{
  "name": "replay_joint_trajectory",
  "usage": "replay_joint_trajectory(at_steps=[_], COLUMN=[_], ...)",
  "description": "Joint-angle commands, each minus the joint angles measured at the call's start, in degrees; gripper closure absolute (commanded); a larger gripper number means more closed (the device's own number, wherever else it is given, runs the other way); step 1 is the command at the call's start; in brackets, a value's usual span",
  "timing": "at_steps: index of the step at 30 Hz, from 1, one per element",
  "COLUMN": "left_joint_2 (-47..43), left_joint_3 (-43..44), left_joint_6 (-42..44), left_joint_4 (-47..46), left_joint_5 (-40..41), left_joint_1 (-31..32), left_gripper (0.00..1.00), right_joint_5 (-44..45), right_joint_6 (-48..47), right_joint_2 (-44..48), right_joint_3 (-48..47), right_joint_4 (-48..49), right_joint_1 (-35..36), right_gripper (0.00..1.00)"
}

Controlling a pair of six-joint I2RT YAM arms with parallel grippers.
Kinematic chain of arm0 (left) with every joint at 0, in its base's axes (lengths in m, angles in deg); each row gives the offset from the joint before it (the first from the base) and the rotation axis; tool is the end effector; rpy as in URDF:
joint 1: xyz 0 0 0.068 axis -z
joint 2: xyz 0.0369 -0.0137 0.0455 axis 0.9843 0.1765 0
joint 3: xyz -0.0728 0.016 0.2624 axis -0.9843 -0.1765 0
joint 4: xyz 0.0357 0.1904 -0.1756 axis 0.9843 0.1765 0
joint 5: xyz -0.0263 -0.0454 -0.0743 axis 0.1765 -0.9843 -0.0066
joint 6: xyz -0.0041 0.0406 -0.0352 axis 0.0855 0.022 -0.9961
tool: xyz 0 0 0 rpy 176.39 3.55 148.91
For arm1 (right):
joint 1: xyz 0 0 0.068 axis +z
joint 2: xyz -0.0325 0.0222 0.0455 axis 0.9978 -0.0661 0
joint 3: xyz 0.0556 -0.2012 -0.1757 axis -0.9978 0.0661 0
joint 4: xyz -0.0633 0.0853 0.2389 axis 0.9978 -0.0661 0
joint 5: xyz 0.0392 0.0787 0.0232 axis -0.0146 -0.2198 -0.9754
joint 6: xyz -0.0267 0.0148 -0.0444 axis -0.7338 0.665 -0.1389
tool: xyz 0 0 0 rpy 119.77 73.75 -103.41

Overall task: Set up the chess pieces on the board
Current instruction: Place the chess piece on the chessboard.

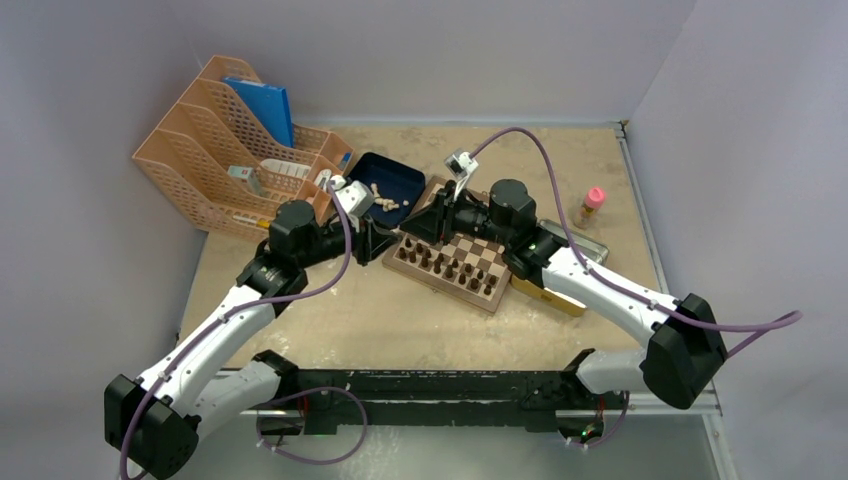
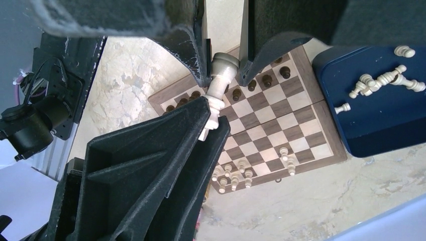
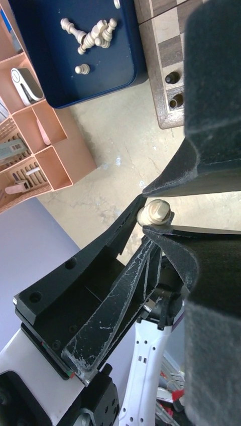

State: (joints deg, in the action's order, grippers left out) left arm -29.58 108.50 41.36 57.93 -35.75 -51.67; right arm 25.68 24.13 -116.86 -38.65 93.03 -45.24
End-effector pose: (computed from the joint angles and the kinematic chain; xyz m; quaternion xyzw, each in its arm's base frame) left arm 0.1859 -0.1203 0.3187 0.2996 0.6975 -0.3828 0.5264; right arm 0.2233 0.2140 0.3422 -0.2305 0.6560 0.5244 0.4915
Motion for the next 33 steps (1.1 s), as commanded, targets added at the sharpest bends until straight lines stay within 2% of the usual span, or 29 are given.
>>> replay_joint_trajectory(at_steps=[1,4,6,7,9,13,17,21,25,28,33], left_joint_2=[-1.0,-1.0,-1.3,-1.4,-1.8,-2.4,-3.4,-5.1,-3.7,-2.0,-1.9], left_joint_3=[0.5,0.6,0.5,0.6,0.8,0.4,0.3,0.3,2.5,4.2,5.4], left_joint_6=[-1.5,-1.4,-1.3,-1.0,-0.7,-1.1,-1.4,-5.6,-9.3,-9.6,-9.7], left_joint_4=[-3.8,-3.8,-3.2,-2.6,-0.7,1.2,3.9,4.9,9.3,12.2,13.3], left_joint_5=[1.2,0.9,1.1,1.5,2.9,5.5,6.6,11.9,17.8,20.4,15.2], left_joint_1=[0.0,0.0,0.0,0.0,0.0,0.0,0.0,-0.1,-0.4,-0.9,-5.6], left_gripper=[1.00,1.00,0.84,0.72,0.55,0.35,0.29,0.26,0.11,0.01,0.00], right_joint_5=[-2.0,-1.5,-0.4,0.9,5.1,16.2,28.0,41.5,50.6,51.8,49.4], right_joint_6=[-0.2,0.3,0.6,0.7,0.9,-0.1,-2.9,-4.8,-6.2,-6.6,-7.0], right_joint_2=[0.7,1.1,1.5,1.8,2.8,3.7,2.9,0.5,-1.9,-3.9,-8.6], right_joint_3=[-1.3,-1.3,-1.2,-1.2,-1.1,-2.4,-5.1,-8.5,-10.4,-11.8,-14.5], right_joint_4=[0.8,1.1,1.3,1.1,0.0,-4.4,-10.0,-15.6,-19.6,-21.6,-23.6], right_joint_1=[0.1,0.1,0.1,0.1,0.1,0.1,0.1,0.1,-0.6,-3.2,-9.2], right_gripper=[0.71,0.78,0.80,0.80,0.81,0.83,0.84,0.84,0.84,0.84,0.84])
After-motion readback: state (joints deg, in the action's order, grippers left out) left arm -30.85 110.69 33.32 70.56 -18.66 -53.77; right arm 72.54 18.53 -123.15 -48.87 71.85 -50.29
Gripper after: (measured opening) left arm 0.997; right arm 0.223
